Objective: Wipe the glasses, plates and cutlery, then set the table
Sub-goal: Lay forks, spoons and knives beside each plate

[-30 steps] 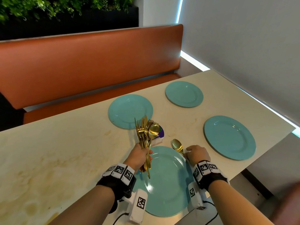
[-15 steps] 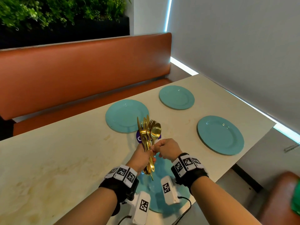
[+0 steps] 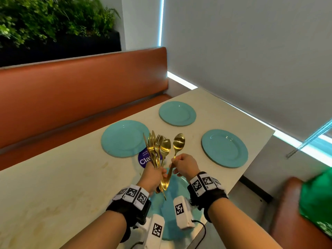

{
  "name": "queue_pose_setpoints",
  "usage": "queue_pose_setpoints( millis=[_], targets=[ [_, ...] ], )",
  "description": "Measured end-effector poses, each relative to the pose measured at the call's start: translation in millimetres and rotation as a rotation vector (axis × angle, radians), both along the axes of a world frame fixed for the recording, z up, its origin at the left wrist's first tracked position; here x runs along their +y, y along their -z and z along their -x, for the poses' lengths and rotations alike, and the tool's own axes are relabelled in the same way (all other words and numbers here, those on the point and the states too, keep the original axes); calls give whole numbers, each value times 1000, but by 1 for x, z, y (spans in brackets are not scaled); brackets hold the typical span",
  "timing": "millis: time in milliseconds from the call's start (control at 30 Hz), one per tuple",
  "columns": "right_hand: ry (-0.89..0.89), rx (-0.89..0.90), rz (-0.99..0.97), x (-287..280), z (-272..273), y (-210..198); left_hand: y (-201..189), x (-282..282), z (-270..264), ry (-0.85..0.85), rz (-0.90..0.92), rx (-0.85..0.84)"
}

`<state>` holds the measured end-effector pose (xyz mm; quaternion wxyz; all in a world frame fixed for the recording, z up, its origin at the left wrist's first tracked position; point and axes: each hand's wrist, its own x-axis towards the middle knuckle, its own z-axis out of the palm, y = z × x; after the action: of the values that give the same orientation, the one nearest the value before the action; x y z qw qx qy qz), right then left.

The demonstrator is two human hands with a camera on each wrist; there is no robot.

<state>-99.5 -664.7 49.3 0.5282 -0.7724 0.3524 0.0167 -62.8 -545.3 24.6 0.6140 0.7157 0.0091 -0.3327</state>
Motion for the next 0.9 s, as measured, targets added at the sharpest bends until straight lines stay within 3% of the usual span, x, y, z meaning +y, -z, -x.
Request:
queue_pose_setpoints(
  millis=[167,300,433,567,700,900],
  targets=[
    [-17,91,171,-75,-15,0,0,-30,-20,-73,48,43],
    [-171,349,401,-156,-34,3,10,-63,-40,-81,13,34],
    [-89,410,400,-238,-50,3,10,-99,-59,-61,-4,42],
    [-58,586,619,-311,-62,5,10,-136,-76,-63,5,51],
    [-80,733,754,-363,-67,23,16,-169,-91,-74,-9,58],
    [-68,795,771,-405,-73,50,28,-195,-107,-47,-24,68]
  ],
)
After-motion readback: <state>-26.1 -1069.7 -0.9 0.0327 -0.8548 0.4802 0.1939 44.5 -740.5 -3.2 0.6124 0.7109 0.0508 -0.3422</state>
